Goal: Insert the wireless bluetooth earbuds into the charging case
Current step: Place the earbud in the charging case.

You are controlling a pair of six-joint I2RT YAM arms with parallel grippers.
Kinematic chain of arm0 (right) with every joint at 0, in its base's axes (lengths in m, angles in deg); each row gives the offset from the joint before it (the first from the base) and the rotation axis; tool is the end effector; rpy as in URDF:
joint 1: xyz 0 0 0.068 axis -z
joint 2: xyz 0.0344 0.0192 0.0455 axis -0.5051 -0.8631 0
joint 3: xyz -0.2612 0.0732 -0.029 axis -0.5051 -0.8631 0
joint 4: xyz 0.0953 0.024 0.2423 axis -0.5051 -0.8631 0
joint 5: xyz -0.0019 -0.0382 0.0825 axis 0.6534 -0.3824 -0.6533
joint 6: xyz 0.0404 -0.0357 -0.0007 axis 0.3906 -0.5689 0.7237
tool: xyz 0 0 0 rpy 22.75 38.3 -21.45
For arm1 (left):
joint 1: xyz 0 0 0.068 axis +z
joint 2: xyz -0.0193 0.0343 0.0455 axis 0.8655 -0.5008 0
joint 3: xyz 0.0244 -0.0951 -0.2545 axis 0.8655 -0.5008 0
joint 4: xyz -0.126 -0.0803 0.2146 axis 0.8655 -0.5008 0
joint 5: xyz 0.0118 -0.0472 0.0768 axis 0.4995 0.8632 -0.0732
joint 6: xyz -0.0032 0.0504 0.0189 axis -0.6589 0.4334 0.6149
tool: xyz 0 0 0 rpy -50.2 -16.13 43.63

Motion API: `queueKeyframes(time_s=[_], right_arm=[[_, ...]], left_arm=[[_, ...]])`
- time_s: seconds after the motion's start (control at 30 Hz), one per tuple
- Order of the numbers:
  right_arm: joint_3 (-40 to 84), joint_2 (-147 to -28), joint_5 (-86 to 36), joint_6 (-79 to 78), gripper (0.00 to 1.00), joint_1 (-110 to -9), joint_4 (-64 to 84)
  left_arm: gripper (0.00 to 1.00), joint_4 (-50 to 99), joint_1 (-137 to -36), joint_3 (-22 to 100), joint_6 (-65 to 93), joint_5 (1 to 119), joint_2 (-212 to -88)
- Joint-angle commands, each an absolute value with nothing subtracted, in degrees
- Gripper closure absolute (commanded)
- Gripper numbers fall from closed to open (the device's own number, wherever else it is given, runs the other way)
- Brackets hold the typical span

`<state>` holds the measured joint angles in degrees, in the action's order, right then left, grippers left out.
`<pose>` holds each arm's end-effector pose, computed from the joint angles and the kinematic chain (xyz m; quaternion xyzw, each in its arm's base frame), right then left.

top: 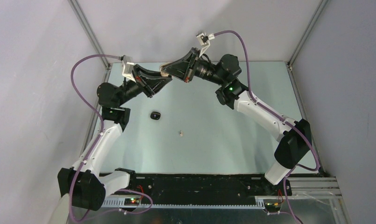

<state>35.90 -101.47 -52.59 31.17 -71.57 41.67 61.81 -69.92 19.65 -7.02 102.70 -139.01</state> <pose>0.2769 0.2703 0.4568 -0.2699 0.5032 0.6408 0.5132 0.2347 -0.0691 0.4076 0.2681 0.5276 -0.4886 0.6411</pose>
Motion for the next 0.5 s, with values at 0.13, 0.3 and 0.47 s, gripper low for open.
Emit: queueKeyframes(time_s=[0.13,0.3,0.47], right_arm=[[37.4,-102.2,-51.8,30.0,1.00,-72.6,43.9],[37.8,-102.5,-50.9,28.9,1.00,-72.9,43.1],[36.8,-101.7,-48.9,27.3,1.00,-73.0,42.1]], left_arm=[[1.00,63.6,-69.8,22.2,-6.1,102.7,-137.0],[1.00,63.7,-69.7,22.6,-6.1,102.6,-136.8],[1.00,63.7,-69.1,23.1,-6.3,102.0,-136.6]])
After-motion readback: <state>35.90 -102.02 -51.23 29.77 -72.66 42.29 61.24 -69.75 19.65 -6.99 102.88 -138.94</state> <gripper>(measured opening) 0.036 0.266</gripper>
